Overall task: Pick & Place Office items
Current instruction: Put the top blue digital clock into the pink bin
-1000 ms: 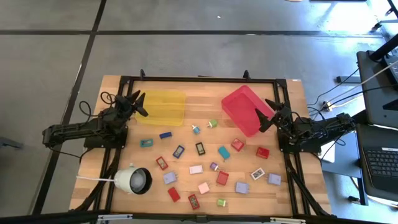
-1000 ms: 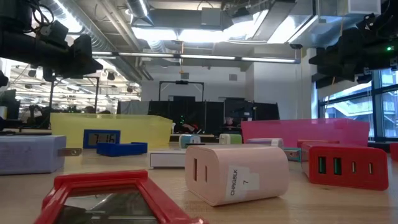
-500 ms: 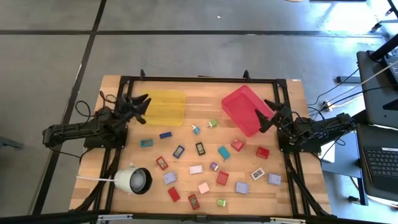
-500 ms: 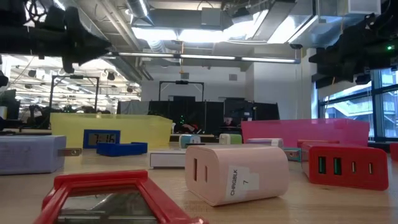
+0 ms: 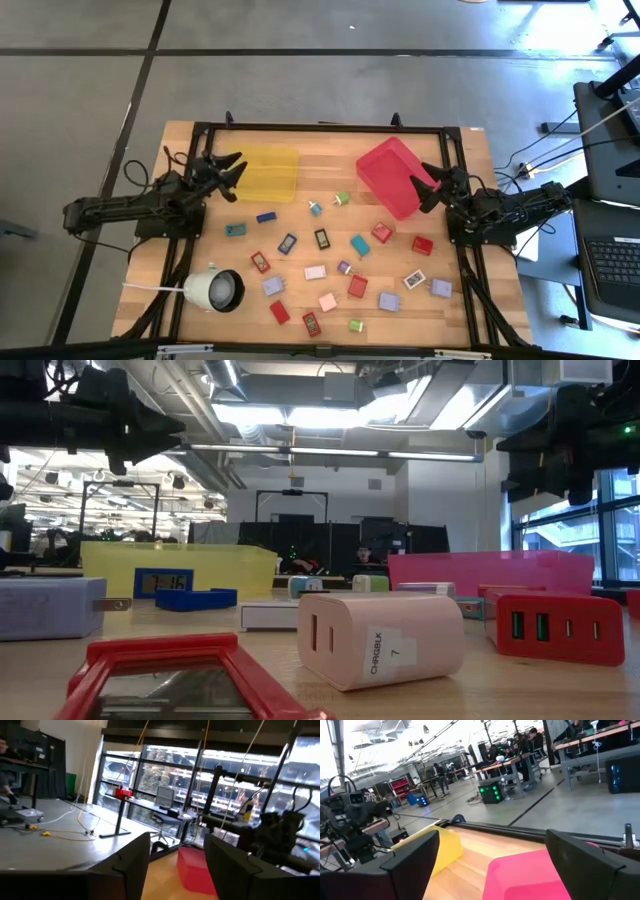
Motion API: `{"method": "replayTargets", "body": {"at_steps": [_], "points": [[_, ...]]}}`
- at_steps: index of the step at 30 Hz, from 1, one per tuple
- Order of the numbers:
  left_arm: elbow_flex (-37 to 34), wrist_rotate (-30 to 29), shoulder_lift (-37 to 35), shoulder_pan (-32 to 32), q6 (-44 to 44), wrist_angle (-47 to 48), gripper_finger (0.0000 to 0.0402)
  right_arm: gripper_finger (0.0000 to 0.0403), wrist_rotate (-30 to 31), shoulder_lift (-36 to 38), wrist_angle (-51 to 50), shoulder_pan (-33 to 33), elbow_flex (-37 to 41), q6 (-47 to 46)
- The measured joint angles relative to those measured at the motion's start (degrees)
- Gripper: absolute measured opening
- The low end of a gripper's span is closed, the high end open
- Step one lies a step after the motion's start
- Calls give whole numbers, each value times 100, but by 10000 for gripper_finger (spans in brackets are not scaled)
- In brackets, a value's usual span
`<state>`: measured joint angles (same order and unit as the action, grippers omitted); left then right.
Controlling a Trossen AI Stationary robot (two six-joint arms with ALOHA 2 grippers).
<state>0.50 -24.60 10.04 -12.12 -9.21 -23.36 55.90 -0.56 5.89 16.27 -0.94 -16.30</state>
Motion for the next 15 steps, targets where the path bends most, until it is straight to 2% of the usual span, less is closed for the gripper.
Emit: {"method": "replayTargets", "body": {"at_steps": [5, 8, 15], "points": [[1, -52, 495, -4, 399, -788, 208, 366, 0, -2, 0, 0, 1, -126], [1, -3, 798, -4, 595, -1264, 214, 366, -207, 0, -6, 0, 1, -126], [351, 68, 1614, -4, 699, -1313, 215, 366, -560, 0, -7, 0, 0, -125]]}}
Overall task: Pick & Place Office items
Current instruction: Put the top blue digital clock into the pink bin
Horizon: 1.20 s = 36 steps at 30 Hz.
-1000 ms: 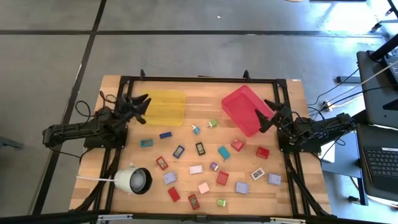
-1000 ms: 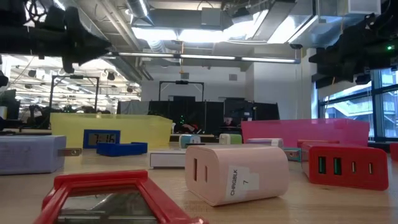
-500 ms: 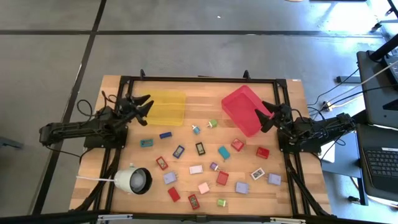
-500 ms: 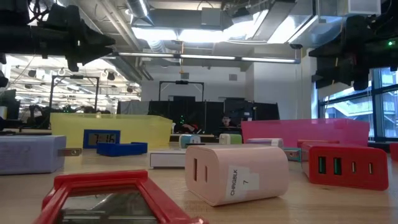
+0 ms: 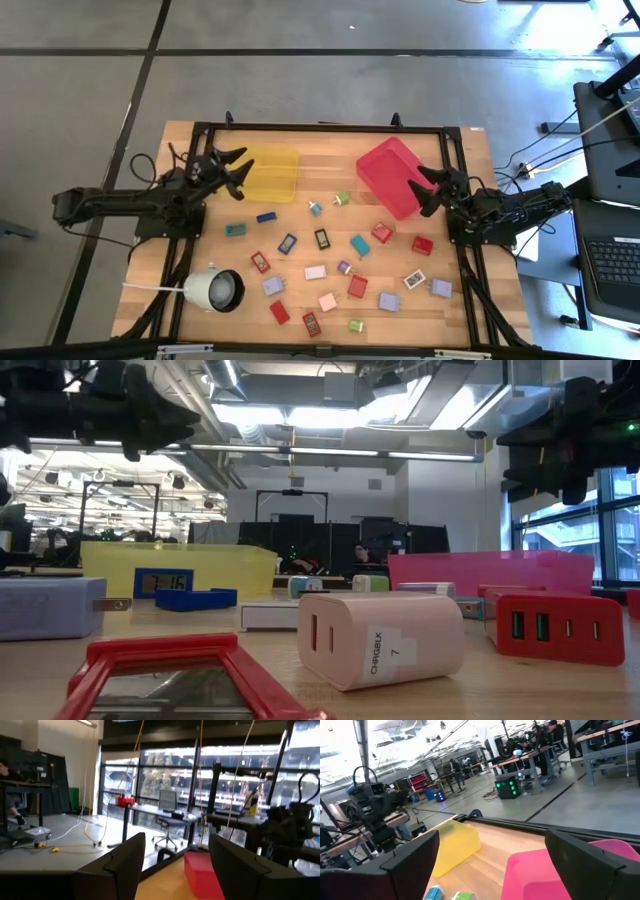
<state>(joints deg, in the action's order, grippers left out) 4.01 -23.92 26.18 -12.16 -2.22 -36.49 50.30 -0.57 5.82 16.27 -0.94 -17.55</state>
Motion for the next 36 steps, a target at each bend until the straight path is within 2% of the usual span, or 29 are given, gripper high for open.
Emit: {"method": "replayTargets", "body": {"at_steps": [6, 12, 20, 27, 32, 36], "points": [[540, 22, 960, 4, -2, 119, 218, 366, 2, 1, -38, 0, 1, 1], [1205, 411, 1818, 4, -318, 727, 215, 366, 1, -1, -79, 0, 1, 1], [1955, 1633, 2479, 7, -1185, 2071, 215, 366, -21, 0, -78, 0, 0, 3], [2044, 2664, 2708, 348, -1760, 2711, 217, 366, -22, -1, -79, 0, 0, 9], [2044, 2744, 2730, 870, -1824, 3904, 215, 366, -22, 1, -78, 0, -1, 90], [2044, 2328, 2730, 1320, -2094, 4851, 217, 366, -23, 0, -77, 0, 1, 631]]}}
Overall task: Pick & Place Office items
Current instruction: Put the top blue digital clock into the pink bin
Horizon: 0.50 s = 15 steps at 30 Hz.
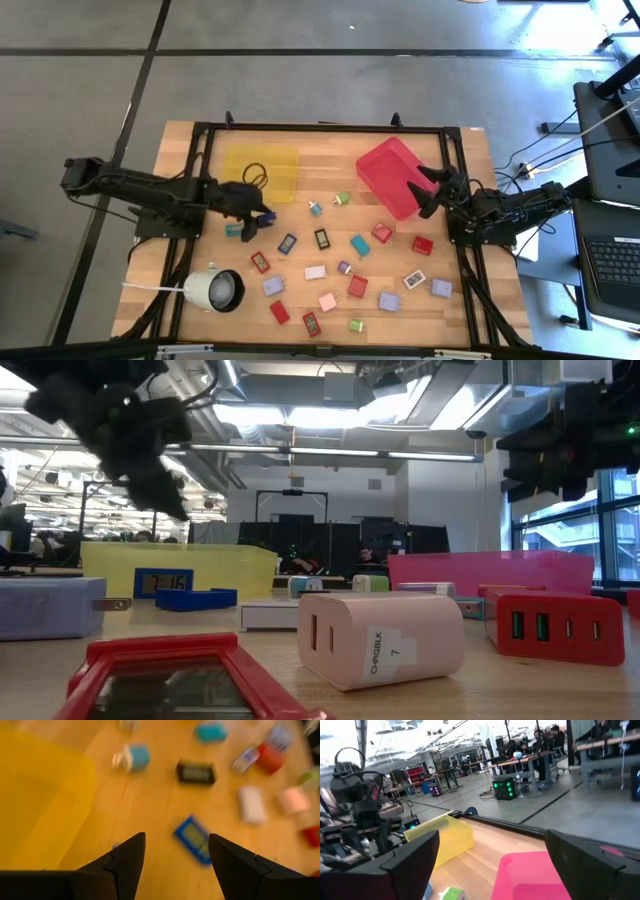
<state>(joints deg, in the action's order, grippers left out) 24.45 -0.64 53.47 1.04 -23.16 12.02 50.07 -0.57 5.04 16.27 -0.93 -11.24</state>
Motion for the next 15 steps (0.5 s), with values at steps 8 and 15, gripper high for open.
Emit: {"method": "replayTargets", "body": {"at_steps": [8, 15], "points": [[0, -579, 15, 617, -271, 509, 214, 366, -3, -1, 0, 0, -2, 292], [-51, -974, 349, 962, -882, 661, 212, 366, -3, 0, -1, 0, 0, 288]]}}
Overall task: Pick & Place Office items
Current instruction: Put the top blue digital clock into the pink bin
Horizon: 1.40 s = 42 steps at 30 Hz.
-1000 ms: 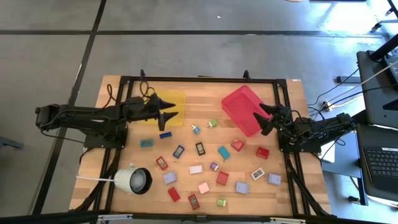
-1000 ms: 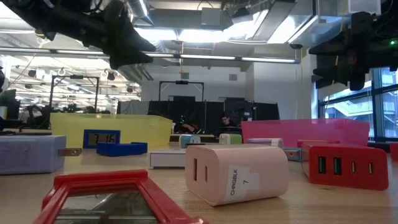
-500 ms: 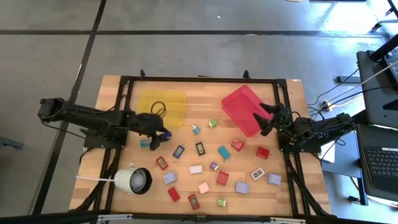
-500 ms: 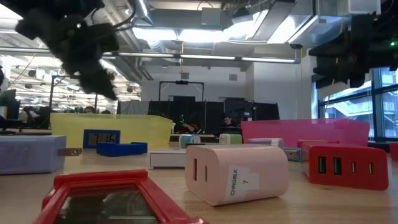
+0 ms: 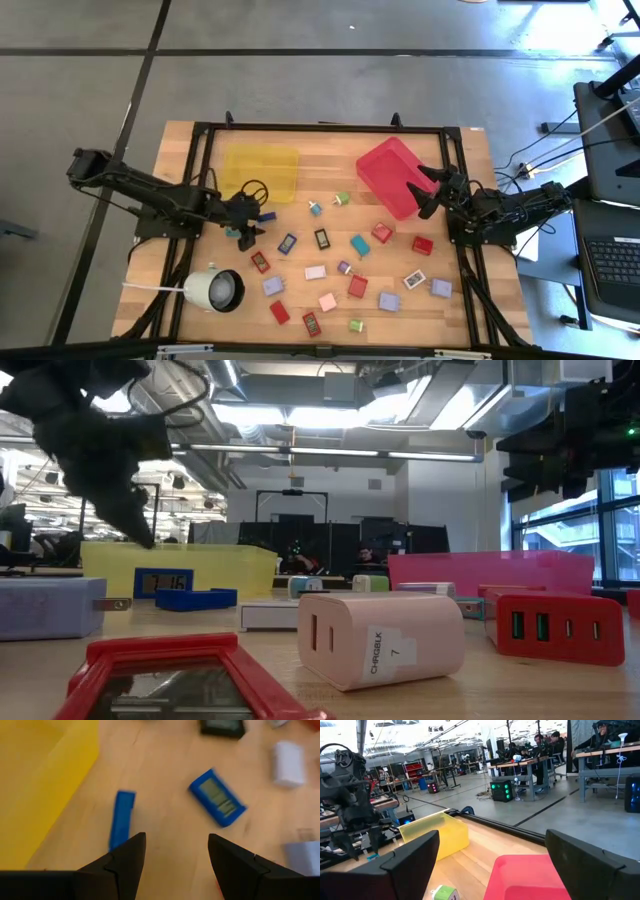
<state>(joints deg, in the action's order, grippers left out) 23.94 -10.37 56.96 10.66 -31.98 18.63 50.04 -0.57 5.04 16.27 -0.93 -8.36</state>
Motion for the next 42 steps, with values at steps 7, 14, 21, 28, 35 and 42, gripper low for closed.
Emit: {"method": "replayTargets", "body": {"at_steps": [7, 14, 21, 28, 35, 42], "points": [[-89, -866, 527, 224, 320, 4, 212, 366, 0, -1, 0, 0, -2, -9], [-87, -1209, 670, 249, 473, -42, 212, 366, 0, -1, 2, 0, 0, -11], [-87, -1311, 670, 249, 471, -42, 212, 366, -3, -1, 0, 0, 0, -11], [-267, -1313, 670, 249, 468, -90, 212, 366, -11, -1, 1, 0, -1, -11], [-652, -1324, 670, 249, 423, -574, 212, 366, -11, -1, 2, 0, -2, -11], [-731, -1416, 670, 249, 789, -1080, 212, 366, -9, -1, 2, 0, -1, -11]]}}
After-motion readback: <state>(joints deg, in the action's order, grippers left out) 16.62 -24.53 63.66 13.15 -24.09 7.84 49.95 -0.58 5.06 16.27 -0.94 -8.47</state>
